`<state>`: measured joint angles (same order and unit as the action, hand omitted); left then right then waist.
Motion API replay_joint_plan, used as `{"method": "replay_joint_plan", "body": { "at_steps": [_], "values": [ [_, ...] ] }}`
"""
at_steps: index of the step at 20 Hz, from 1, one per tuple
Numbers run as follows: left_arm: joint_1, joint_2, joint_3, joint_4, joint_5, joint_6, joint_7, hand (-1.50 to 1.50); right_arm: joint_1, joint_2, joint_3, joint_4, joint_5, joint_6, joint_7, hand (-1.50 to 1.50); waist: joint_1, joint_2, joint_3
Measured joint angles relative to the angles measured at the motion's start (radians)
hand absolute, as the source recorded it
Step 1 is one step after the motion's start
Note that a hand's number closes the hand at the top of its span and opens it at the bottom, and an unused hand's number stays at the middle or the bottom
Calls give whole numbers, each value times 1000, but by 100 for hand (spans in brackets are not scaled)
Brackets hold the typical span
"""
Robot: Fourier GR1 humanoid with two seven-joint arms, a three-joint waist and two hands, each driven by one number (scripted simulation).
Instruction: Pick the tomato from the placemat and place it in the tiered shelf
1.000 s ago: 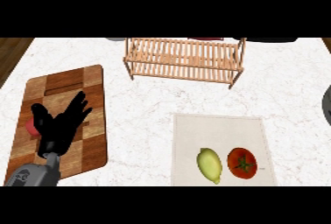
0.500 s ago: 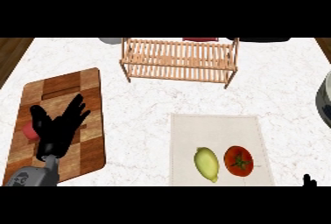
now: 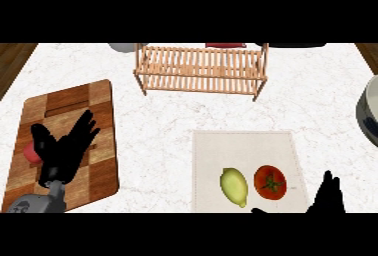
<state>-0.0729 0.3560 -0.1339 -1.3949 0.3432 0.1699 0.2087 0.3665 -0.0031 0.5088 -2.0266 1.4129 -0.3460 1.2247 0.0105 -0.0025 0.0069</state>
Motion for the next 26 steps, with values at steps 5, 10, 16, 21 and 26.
{"method": "replay_joint_plan", "body": {
  "at_steps": [5,10,16,21,26],
  "values": [
    [1,-7,4,-3,-7,5,13,0,-71,0,-58,93,-15,1,-5,-150,-4,-2,1],
    [5,-5,15,-3,-9,-4,17,0,-126,0,-110,161,-37,-24,-32,-150,-7,-3,2],
    [12,-15,21,-2,-22,-9,7,0,-174,0,-137,241,-58,-64,-54,-150,-9,-4,2],
    [12,-8,32,-13,-13,-31,23,0,-222,-1,-138,309,-141,-44,-73,150,-3,-10,-8],
    [-3,-32,35,19,-26,-40,2,0,-265,-13,-112,345,-192,-29,-104,150,-12,-19,-13]
  ]
}}
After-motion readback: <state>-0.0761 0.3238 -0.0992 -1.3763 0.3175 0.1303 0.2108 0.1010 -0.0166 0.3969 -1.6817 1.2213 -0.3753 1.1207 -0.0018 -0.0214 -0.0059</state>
